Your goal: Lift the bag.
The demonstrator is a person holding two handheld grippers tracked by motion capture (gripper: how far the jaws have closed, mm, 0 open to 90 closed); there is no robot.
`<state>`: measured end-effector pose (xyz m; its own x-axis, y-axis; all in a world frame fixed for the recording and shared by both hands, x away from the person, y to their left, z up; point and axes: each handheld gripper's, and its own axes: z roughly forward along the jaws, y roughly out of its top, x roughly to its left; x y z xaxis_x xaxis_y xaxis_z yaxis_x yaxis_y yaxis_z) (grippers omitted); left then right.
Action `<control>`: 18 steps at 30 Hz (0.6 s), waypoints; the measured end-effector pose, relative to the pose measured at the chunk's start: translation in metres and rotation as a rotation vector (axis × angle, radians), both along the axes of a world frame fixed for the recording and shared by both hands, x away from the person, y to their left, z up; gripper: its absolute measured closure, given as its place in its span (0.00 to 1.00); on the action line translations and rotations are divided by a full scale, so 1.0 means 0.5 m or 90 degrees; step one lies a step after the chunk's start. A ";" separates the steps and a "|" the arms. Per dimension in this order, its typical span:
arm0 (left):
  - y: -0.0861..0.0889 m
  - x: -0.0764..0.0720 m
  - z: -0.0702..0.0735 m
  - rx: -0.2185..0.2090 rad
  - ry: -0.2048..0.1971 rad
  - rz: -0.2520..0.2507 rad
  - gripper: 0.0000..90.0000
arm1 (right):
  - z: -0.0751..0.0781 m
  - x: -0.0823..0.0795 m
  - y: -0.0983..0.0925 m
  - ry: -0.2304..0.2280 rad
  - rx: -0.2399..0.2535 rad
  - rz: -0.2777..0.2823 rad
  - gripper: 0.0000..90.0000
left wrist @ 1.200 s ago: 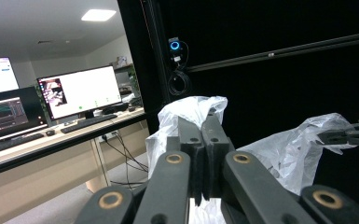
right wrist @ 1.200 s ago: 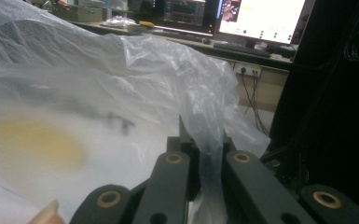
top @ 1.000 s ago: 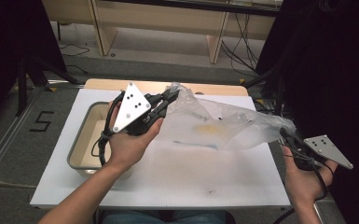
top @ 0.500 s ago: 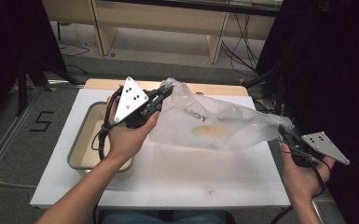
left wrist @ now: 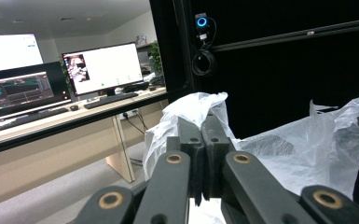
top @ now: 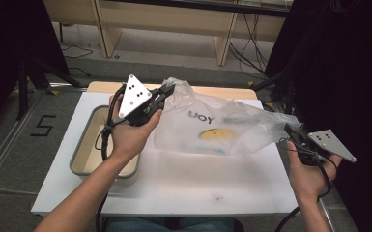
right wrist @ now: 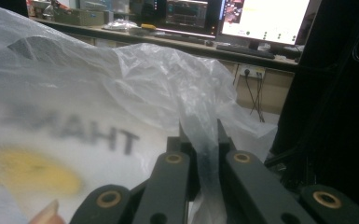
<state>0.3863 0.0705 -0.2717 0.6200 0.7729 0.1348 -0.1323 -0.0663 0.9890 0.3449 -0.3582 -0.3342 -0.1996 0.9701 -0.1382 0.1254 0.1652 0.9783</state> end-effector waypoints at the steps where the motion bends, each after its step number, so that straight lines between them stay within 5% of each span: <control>1: 0.001 0.003 0.000 0.003 0.001 0.001 0.99 | 0.001 0.003 0.001 0.000 0.000 -0.001 1.00; 18: 0.018 0.057 -0.014 0.013 0.029 0.045 0.99 | 0.000 0.061 0.032 0.006 0.011 0.006 1.00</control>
<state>0.4150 0.0797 -0.2789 0.5698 0.8123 0.1245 -0.0822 -0.0944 0.9921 0.3753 -0.3422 -0.3342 -0.2100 0.9703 -0.1202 0.1331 0.1502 0.9797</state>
